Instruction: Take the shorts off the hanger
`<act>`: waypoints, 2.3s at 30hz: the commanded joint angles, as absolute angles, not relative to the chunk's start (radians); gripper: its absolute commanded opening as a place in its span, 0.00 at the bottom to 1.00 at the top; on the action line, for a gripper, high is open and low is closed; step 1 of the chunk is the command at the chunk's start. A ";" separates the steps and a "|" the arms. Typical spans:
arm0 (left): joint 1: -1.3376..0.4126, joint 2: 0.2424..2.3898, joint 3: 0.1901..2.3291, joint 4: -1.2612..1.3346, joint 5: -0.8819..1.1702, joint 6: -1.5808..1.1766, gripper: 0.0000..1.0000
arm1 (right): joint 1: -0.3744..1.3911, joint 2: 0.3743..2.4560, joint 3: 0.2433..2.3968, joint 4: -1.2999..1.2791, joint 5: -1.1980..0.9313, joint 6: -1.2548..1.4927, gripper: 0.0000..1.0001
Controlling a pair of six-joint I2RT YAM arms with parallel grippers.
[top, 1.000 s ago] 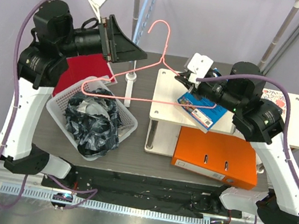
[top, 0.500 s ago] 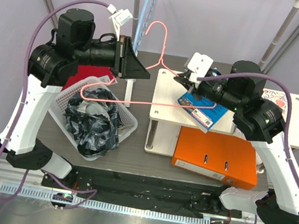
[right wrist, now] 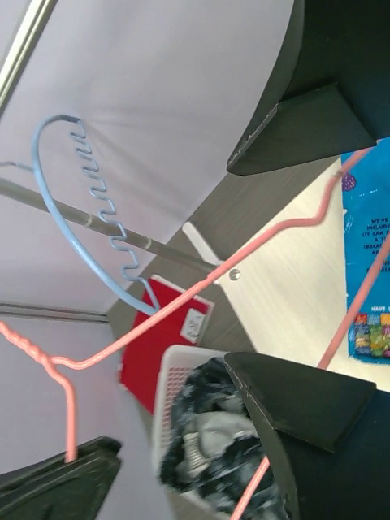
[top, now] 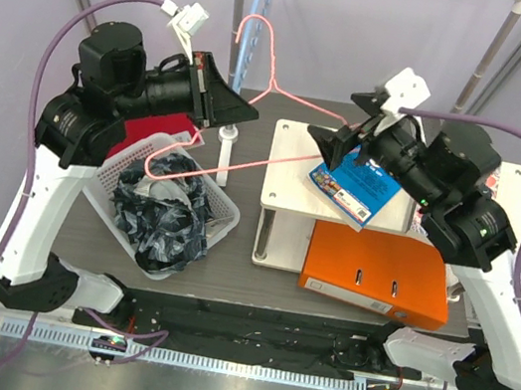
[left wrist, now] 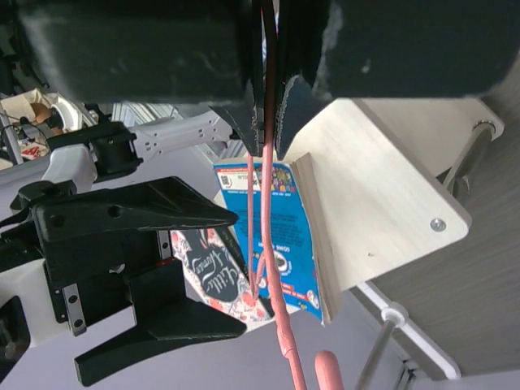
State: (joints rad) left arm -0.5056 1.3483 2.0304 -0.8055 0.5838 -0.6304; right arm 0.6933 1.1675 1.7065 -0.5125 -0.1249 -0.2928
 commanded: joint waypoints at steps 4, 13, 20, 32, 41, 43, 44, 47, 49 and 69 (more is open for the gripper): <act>-0.505 1.370 2.066 -0.584 0.610 -0.696 0.00 | 0.689 1.111 1.712 -0.373 -0.015 0.063 0.99; -0.500 1.358 2.040 -0.590 0.753 -0.666 0.00 | 0.647 1.178 1.874 -0.583 -0.260 0.112 1.00; -0.500 1.345 2.045 -0.666 0.824 -0.609 0.00 | 0.580 1.287 2.037 -0.738 -0.495 0.143 0.96; -0.502 1.316 1.994 -0.630 0.861 -0.595 0.00 | 0.482 1.350 2.016 -0.710 -0.974 0.265 0.75; -0.500 1.333 2.008 -0.627 0.832 -0.601 0.01 | 0.482 1.355 1.919 -0.609 -1.109 0.387 0.16; -0.502 1.330 2.008 -0.634 0.798 -0.603 0.10 | 0.482 1.344 1.904 -0.595 -1.101 0.385 0.06; -0.500 1.328 2.013 -0.643 0.779 -0.601 0.20 | 0.482 1.339 1.899 -0.592 -1.092 0.376 0.01; -0.500 1.324 2.058 -0.727 0.623 -0.560 0.74 | 0.480 1.312 1.879 -0.592 -0.991 0.322 0.01; -0.502 1.330 2.121 -0.891 0.418 -0.497 0.79 | 0.479 1.267 1.859 -0.594 -0.801 0.289 0.01; -0.500 1.106 2.014 -0.867 -0.348 -0.486 0.91 | 0.480 1.316 2.141 -0.820 0.471 0.302 0.01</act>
